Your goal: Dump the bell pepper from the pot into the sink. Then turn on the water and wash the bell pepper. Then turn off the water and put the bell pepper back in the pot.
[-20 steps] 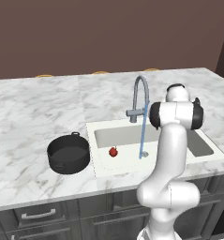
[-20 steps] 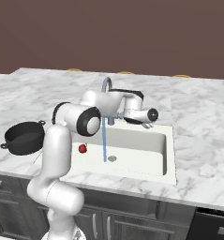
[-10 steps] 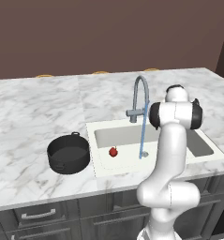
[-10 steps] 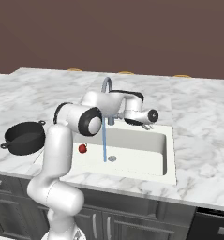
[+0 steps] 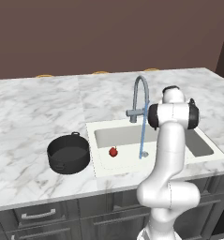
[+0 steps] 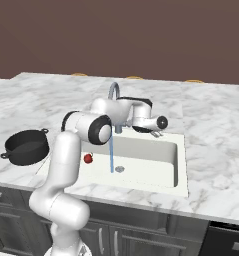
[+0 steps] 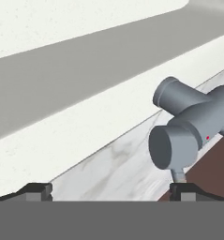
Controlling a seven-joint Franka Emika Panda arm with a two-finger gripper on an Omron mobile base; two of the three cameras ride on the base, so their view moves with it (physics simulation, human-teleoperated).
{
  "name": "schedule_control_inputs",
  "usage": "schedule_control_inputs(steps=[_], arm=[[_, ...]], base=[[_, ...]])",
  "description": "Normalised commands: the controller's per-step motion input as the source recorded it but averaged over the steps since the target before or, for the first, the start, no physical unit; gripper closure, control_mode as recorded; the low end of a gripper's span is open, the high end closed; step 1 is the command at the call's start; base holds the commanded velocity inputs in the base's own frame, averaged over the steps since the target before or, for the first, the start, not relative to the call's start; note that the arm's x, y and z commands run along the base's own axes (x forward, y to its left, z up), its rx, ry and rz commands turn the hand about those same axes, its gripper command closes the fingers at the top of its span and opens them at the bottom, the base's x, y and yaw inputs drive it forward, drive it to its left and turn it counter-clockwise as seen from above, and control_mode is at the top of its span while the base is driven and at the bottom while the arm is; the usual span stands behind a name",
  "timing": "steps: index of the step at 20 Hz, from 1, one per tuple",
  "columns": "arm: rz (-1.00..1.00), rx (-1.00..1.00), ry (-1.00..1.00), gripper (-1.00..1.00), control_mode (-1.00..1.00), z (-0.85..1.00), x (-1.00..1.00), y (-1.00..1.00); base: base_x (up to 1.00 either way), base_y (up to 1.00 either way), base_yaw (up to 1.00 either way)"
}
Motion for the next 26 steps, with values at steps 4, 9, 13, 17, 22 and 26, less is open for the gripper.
schedule_control_inputs(steps=[4, 9, 13, 17, 22, 26], arm=[[0.00, 0.00, 0.04, -1.00, -1.00, -0.04, 0.26, 0.05], [0.00, 0.00, 0.04, -1.00, -1.00, 0.00, 0.23, 0.02], [0.00, 0.00, 0.02, -1.00, -1.00, 0.00, 0.15, 0.04], [0.00, 0.00, 0.00, -1.00, -1.00, 0.00, 0.13, 0.08], [0.00, 0.01, 0.00, -1.00, -1.00, 0.00, 0.20, 0.12], [0.00, 0.03, 0.00, -1.00, -1.00, 0.00, 0.20, 0.14]], base=[[0.00, 0.00, 0.00], [0.00, 0.00, 0.00], [0.00, 0.00, 0.00], [0.00, 0.00, 0.00], [0.00, 0.00, 0.00], [0.00, 0.00, 0.00]])
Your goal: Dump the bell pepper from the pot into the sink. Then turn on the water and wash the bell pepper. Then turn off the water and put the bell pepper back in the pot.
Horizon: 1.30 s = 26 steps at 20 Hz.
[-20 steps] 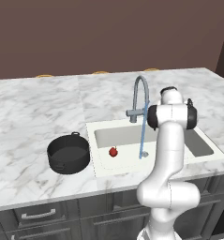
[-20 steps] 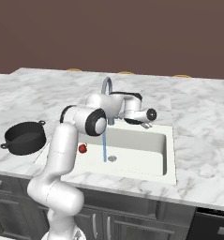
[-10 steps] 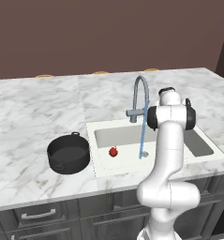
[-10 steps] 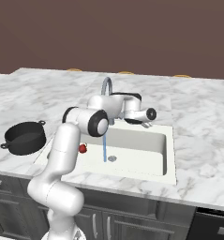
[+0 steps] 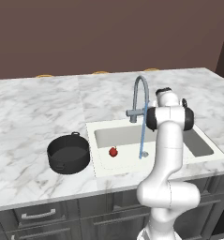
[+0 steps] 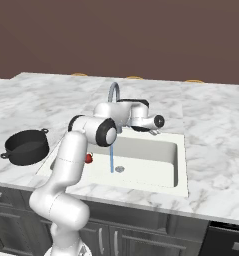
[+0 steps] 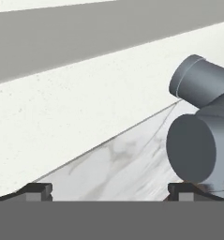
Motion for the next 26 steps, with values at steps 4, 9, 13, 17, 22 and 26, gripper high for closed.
schedule_control_inputs(steps=[4, 9, 13, 17, 22, 26], arm=[[0.00, 0.02, 0.00, -1.00, -1.00, 0.00, 0.23, 0.14], [0.00, 0.02, 0.00, -1.00, -1.00, 0.00, 0.25, 0.17], [0.00, 0.03, 0.00, -1.00, -1.00, 0.07, 0.25, 0.20], [0.00, 0.04, 0.00, -1.00, -1.00, 0.27, 0.25, 0.20], [0.00, 0.05, 0.00, -1.00, -1.00, 0.47, 0.32, 0.23], [0.00, 0.04, -0.01, -1.00, -1.00, 0.75, 0.48, 0.26]], base=[[0.00, 0.00, 0.00], [0.00, 0.00, 0.00], [0.00, 0.00, 0.00], [0.00, 0.00, 0.00], [0.00, 0.00, 0.00], [0.00, 0.00, 0.00]])
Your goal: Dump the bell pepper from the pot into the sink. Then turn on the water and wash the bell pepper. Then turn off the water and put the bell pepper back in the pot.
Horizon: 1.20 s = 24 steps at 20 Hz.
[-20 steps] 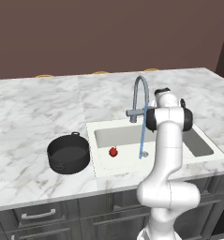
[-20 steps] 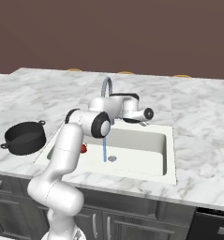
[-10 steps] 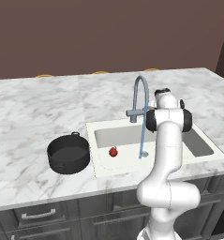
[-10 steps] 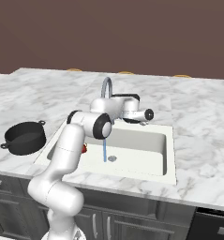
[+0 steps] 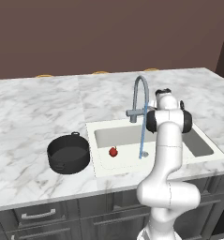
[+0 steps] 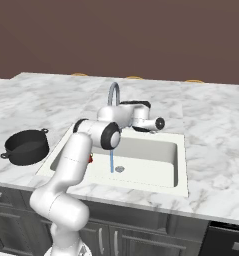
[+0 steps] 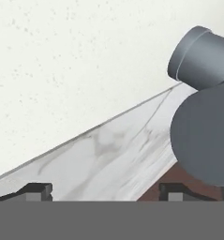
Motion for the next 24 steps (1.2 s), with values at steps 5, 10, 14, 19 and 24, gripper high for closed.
schedule_control_inputs(steps=[5, 10, 14, 19, 24], arm=[[0.00, 0.02, -0.05, -1.00, -1.00, 0.96, 0.47, 0.26], [0.00, 0.00, -0.05, -1.00, -1.00, 1.00, 0.43, 0.22], [0.00, 0.00, -0.01, -1.00, -1.00, 0.87, 0.31, 0.21], [0.00, 0.01, 0.00, -1.00, -1.00, 0.44, 0.22, 0.25], [-0.01, 0.01, 0.03, -1.00, -1.00, 0.32, 0.08, 0.14]], base=[[0.00, 0.00, 0.00], [0.00, 0.00, 0.00], [0.00, 0.00, 0.00], [0.00, 0.00, 0.00], [0.00, 0.00, 0.00]])
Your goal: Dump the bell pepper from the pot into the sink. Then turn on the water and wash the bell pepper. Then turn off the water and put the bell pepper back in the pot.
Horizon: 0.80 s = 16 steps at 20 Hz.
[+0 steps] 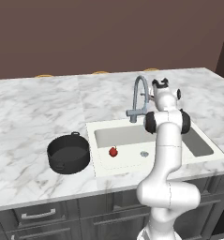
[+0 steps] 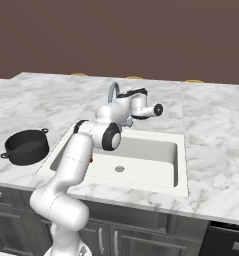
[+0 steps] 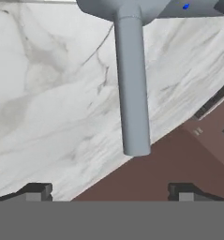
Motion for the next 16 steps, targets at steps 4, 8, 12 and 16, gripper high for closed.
schedule_control_inputs(steps=[4, 8, 12, 16], arm=[[-0.18, 0.00, 0.10, -1.00, -1.00, 0.31, 0.00, -0.81], [-0.23, 0.00, 0.11, -1.00, -1.00, 0.21, -0.04, -0.99], [-0.16, 0.03, 0.02, -1.00, -1.00, 0.44, -0.82, -0.70], [-0.11, 0.08, -0.01, -1.00, -1.00, 0.90, -1.00, -0.28]], base=[[0.00, 0.00, 0.00], [0.00, 0.00, 0.00], [0.00, 0.00, 0.00], [0.00, 0.00, 0.00]])
